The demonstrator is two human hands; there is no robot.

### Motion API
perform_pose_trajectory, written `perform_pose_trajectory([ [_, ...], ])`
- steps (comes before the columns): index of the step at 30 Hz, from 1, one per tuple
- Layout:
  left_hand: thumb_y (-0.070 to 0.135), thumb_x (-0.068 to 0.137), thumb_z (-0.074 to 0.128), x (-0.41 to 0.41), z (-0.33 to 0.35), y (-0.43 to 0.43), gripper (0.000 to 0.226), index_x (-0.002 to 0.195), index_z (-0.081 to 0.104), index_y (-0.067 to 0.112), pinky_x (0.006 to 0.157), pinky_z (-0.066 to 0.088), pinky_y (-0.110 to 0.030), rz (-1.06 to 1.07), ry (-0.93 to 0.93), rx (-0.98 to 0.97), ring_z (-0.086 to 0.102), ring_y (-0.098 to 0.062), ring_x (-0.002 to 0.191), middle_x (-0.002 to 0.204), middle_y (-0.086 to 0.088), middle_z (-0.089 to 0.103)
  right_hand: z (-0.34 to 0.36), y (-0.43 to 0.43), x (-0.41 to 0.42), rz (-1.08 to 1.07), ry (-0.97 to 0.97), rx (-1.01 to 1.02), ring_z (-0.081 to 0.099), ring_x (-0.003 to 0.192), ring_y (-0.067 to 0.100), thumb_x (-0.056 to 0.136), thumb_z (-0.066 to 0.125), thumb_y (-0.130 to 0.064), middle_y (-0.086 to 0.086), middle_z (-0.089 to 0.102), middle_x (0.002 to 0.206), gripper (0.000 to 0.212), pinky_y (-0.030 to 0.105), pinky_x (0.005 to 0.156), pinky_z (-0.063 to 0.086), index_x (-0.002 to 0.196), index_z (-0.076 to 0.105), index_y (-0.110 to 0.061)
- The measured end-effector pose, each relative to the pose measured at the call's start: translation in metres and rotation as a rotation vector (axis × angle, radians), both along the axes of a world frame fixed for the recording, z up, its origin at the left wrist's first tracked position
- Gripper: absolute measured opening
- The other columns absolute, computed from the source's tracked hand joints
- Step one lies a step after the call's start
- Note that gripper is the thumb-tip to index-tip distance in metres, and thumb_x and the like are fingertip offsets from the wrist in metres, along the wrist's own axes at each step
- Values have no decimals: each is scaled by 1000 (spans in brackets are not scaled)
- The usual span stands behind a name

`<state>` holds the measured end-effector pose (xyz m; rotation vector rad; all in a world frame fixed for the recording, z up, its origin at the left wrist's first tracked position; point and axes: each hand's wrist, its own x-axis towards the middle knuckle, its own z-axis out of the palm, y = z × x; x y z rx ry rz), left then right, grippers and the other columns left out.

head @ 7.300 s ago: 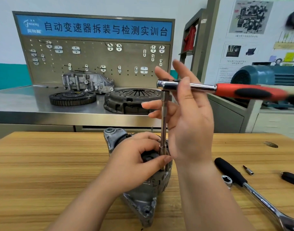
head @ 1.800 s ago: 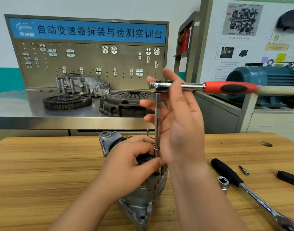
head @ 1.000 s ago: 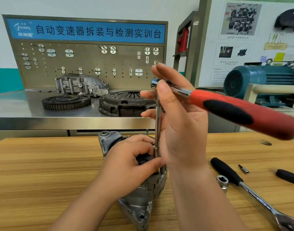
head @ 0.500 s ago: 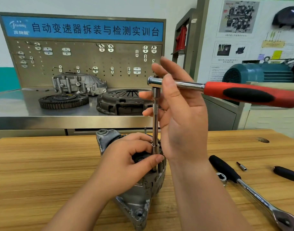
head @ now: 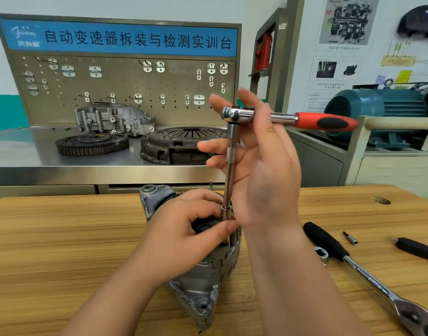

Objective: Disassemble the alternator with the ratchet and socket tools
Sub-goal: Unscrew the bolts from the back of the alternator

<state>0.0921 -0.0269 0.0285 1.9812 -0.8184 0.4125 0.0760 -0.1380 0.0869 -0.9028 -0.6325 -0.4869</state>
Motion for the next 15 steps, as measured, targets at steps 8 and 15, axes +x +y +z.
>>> perform_pose_trajectory([
  [8, 40, 69, 71, 1, 0, -3, 30, 70, 72, 11, 78, 51, -26, 53, 2, -14, 63, -4, 89, 91, 8, 69, 1, 3, 0, -293, -189, -171, 66, 83, 10, 90, 57, -13, -12, 66, 108, 30, 21, 63, 53, 101, 68, -39],
  [15, 36, 73, 68, -1, 0, -2, 26, 83, 76, 13, 83, 51, -35, 64, -17, 27, 63, -5, 98, 102, 10, 68, -2, 5, -1, -63, -76, -72, 69, 64, 17, 98, 40, -28, 4, 68, 119, 27, 22, 54, 52, 118, 58, -25],
])
